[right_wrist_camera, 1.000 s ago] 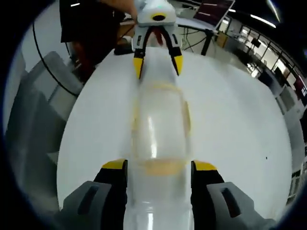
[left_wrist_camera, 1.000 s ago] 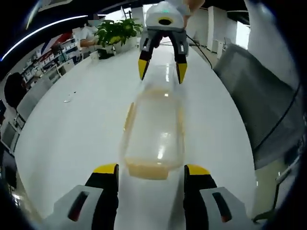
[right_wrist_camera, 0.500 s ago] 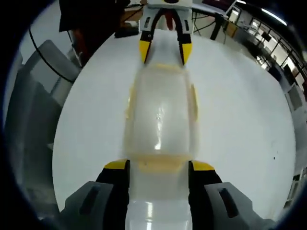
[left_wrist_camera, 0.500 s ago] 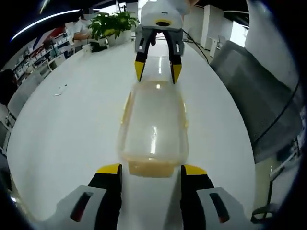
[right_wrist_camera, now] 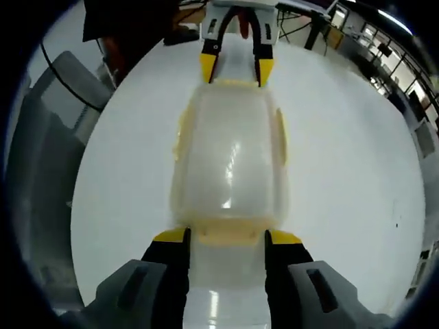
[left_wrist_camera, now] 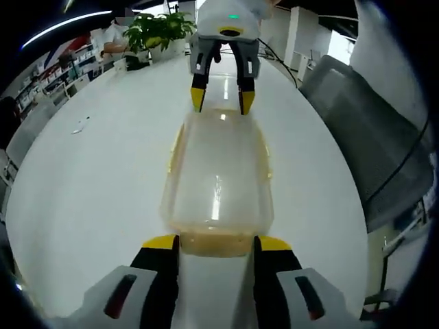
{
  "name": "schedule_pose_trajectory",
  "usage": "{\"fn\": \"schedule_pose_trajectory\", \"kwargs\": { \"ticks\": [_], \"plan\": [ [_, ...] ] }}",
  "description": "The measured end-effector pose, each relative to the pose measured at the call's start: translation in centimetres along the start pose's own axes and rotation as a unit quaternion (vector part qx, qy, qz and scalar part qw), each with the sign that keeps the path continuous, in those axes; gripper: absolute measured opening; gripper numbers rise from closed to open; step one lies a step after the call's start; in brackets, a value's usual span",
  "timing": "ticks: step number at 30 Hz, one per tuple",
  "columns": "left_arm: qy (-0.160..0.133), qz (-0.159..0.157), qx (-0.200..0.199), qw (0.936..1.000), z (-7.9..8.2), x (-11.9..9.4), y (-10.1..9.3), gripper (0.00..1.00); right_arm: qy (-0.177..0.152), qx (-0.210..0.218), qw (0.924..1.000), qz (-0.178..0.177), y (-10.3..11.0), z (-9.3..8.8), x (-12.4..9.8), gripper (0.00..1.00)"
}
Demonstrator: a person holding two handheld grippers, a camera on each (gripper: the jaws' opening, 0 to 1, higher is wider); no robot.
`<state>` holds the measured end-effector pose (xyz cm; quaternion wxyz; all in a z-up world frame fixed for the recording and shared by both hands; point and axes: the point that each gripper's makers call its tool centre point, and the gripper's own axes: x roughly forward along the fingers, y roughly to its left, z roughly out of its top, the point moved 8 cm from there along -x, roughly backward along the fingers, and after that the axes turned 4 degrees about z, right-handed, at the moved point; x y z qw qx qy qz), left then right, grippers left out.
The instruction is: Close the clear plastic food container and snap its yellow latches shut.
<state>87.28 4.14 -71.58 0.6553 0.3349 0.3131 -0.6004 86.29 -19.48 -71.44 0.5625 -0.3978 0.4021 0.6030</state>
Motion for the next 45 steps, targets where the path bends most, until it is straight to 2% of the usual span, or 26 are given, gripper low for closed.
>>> {"fn": "schedule_pose_trajectory", "kwargs": {
  "ticks": [12,19,27,38,45],
  "plan": [
    [-0.004,0.006,0.002,1.0000,0.0,0.0,0.1,0.34,-0.007,0.007,1.0000,0.002,-0.1,-0.1,0.1,0.37],
    [0.000,0.007,-0.008,0.9999,0.1,-0.1,0.0,0.33,-0.004,-0.007,1.0000,-0.004,-0.3,0.0,-0.1,0.36],
    [0.002,0.013,-0.012,0.9998,1.1,-1.8,-0.3,0.33,-0.012,-0.010,0.9999,-0.003,-0.1,0.8,-1.9,0.36],
    [-0.002,0.025,-0.018,0.9995,4.5,-5.4,-1.1,0.32,-0.028,-0.024,0.9993,-0.002,0.6,1.6,-6.6,0.35],
    [-0.008,0.025,-0.022,0.9994,7.7,-5.5,-1.8,0.32,-0.032,-0.024,0.9992,0.004,1.4,-0.2,-9.4,0.35]
  ]
}}
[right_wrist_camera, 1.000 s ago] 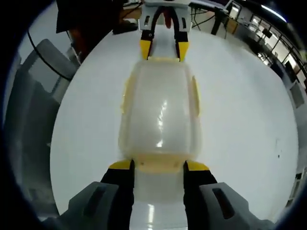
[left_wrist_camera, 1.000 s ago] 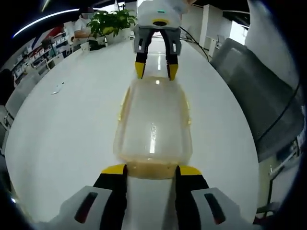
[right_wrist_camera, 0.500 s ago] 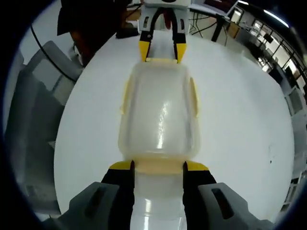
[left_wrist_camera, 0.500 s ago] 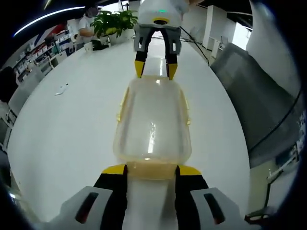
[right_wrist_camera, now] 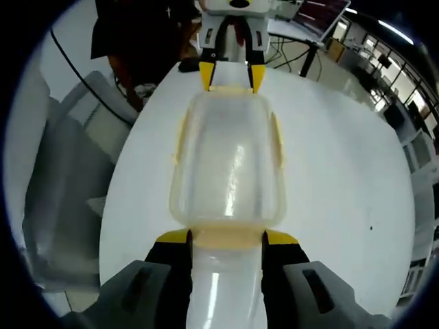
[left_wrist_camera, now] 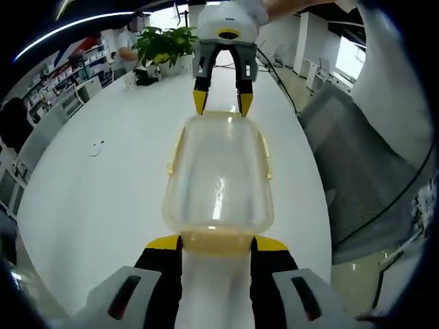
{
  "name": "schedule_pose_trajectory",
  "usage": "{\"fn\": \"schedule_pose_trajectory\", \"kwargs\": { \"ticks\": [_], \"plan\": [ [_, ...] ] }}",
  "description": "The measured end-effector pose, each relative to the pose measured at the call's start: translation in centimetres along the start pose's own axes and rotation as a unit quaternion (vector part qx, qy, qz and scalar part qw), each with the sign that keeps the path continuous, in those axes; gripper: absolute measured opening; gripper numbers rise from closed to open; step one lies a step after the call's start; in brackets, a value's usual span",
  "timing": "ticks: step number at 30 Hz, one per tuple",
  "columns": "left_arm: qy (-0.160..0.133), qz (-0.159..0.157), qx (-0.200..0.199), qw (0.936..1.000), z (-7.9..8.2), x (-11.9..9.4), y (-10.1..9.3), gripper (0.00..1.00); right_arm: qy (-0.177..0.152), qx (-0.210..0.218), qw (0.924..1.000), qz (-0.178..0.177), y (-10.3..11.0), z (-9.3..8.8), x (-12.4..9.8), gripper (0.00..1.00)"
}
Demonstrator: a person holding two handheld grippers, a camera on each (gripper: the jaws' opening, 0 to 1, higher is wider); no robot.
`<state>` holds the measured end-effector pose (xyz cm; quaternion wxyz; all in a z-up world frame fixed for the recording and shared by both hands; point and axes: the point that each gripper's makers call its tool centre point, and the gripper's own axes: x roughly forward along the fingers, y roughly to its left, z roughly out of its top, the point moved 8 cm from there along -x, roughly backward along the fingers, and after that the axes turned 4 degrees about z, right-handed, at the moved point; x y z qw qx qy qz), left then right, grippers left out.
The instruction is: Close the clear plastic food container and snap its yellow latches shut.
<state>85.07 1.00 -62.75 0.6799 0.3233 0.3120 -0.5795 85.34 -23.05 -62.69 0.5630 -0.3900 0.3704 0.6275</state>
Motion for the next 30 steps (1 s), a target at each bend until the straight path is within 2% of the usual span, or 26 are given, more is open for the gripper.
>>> {"fn": "schedule_pose_trajectory", "kwargs": {
  "ticks": [13,23,30],
  "plan": [
    [-0.011,-0.008,0.018,0.9997,5.8,3.1,-0.8,0.32,0.007,0.017,0.9998,-0.008,1.5,-5.2,-3.7,0.36],
    [-0.022,-0.018,0.039,0.9988,10.5,6.1,-1.3,0.32,0.017,0.032,0.9992,-0.018,3.1,-10.1,-6.1,0.36],
    [-0.023,-0.021,0.050,0.9983,12.7,8.1,-1.5,0.32,0.020,0.042,0.9987,-0.023,3.6,-12.7,-7.1,0.36]
  ]
}}
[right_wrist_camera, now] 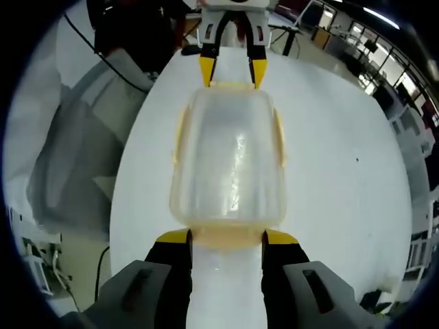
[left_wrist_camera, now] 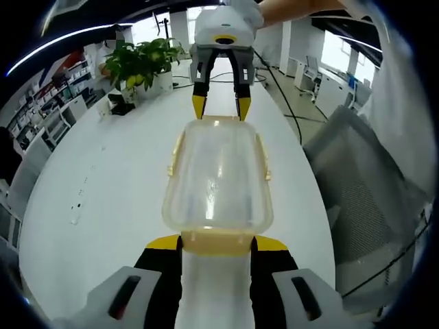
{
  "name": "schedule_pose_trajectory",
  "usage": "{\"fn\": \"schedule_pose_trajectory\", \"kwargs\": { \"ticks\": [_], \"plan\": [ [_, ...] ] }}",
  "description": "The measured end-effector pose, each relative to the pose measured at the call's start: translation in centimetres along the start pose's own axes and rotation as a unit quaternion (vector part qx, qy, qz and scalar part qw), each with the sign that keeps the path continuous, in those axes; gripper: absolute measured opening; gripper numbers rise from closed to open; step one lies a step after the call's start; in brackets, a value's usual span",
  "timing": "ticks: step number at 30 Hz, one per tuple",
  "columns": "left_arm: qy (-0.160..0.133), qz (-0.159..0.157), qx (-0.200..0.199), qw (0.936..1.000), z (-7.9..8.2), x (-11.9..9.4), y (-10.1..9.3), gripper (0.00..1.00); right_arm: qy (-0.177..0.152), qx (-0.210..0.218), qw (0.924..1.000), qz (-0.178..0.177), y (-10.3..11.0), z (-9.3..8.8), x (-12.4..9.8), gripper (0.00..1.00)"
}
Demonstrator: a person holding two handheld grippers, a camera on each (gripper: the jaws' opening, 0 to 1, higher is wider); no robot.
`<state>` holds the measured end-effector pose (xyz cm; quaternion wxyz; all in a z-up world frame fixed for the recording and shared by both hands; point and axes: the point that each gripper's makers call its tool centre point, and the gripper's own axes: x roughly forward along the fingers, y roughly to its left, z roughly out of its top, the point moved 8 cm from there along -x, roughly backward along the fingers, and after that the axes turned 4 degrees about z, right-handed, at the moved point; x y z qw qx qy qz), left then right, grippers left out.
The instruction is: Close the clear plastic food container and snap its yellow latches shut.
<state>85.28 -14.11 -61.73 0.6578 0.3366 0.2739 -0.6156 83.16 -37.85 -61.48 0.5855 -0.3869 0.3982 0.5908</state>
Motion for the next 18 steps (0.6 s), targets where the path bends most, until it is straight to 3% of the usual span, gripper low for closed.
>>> {"fn": "schedule_pose_trajectory", "kwargs": {
  "ticks": [8,18],
  "plan": [
    [0.001,-0.003,0.005,1.0000,1.7,2.1,0.1,0.32,0.007,0.004,1.0000,-0.001,-0.2,-2.4,-0.6,0.36],
    [0.007,-0.003,0.003,1.0000,2.2,3.6,0.7,0.32,0.010,0.001,0.9999,0.003,-1.2,-3.9,-0.5,0.36]
  ]
}}
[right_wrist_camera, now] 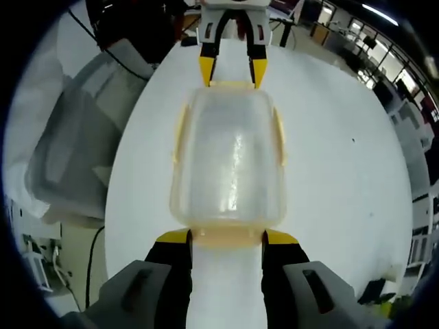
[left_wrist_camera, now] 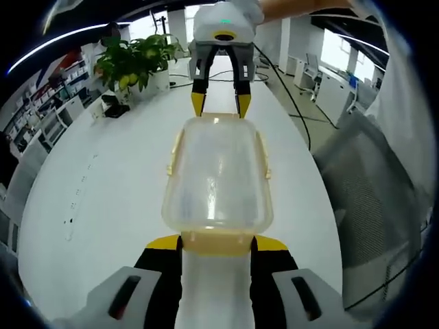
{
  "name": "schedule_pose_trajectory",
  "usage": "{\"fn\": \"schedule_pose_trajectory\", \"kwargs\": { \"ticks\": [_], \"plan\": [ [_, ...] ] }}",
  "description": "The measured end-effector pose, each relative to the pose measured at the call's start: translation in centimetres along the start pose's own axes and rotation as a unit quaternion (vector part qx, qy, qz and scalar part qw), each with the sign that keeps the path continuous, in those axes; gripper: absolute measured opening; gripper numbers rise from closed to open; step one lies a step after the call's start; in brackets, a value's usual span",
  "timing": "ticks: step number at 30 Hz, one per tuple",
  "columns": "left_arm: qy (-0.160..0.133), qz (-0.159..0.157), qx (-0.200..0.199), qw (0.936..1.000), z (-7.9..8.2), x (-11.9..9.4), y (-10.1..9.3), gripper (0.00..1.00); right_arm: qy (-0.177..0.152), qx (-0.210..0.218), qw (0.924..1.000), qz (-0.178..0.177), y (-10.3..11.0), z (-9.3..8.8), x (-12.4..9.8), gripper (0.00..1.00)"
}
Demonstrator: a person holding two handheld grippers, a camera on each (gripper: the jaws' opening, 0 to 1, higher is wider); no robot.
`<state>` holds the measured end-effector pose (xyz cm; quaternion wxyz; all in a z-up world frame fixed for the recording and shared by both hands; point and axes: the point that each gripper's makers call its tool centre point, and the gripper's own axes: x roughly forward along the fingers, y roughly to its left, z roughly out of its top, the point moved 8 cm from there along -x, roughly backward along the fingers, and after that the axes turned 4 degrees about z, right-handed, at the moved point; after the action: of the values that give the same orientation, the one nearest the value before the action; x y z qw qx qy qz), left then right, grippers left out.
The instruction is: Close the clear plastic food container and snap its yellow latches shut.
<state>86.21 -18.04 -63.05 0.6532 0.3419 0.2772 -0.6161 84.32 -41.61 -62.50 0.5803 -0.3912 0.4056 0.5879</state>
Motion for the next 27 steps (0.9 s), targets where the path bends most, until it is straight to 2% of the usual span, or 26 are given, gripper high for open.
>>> {"fn": "schedule_pose_trajectory", "kwargs": {
  "ticks": [7,27],
  "plan": [
    [0.011,0.002,0.002,0.9999,-0.2,0.6,0.4,0.32,0.004,-0.005,1.0000,0.003,-0.5,-0.3,0.7,0.36],
    [0.013,-0.001,0.010,0.9999,-0.1,1.5,0.3,0.32,0.011,-0.008,0.9999,0.008,-0.5,-1.4,1.2,0.36]
  ]
}}
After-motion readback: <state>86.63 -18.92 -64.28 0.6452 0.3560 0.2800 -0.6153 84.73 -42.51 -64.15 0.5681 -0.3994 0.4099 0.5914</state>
